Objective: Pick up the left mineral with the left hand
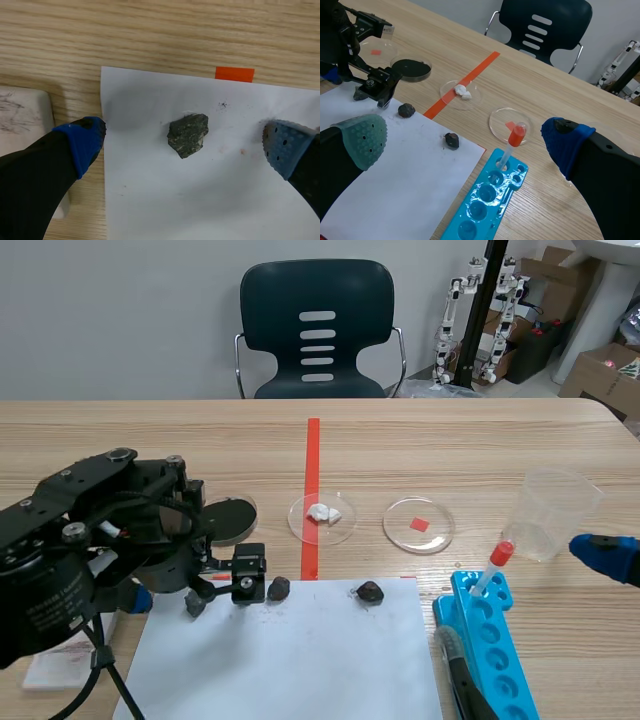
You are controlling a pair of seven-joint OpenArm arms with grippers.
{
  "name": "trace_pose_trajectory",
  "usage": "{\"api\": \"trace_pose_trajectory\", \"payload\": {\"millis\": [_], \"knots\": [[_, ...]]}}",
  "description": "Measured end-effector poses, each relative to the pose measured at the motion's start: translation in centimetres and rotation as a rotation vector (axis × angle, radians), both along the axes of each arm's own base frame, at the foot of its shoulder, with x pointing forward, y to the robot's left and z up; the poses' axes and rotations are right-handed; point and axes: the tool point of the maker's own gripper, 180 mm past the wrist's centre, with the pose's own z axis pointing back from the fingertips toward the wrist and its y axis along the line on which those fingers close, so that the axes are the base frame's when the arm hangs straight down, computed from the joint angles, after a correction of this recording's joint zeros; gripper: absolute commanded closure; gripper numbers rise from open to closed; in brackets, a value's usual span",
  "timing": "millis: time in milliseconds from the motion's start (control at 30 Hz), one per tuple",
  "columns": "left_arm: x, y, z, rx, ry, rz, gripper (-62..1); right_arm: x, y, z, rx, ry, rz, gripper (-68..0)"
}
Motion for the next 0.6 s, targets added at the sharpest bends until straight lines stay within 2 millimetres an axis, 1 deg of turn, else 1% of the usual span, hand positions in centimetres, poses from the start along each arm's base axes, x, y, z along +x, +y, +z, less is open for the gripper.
{"api": "trace_pose_trajectory", "payload": {"millis": [233, 433, 600], "knots": [[0.37, -0.19, 0.02, -0.004, 0.011, 0.0, -62.3, 0.0, 0.0, -0.01, 0.0, 0.0, 0.0, -65.5], [0.59, -0.96, 0.01, -0.019, -0.01, -0.008, -39.4, 0.0, 0.0, -0.01, 0.0, 0.0, 0.0, -65.5], [0.67, -0.81, 0.04, -0.01, -0.015, -0.007, -25.1, 0.0, 0.0, -0.01, 0.0, 0.0, 0.0, -65.5]]}}
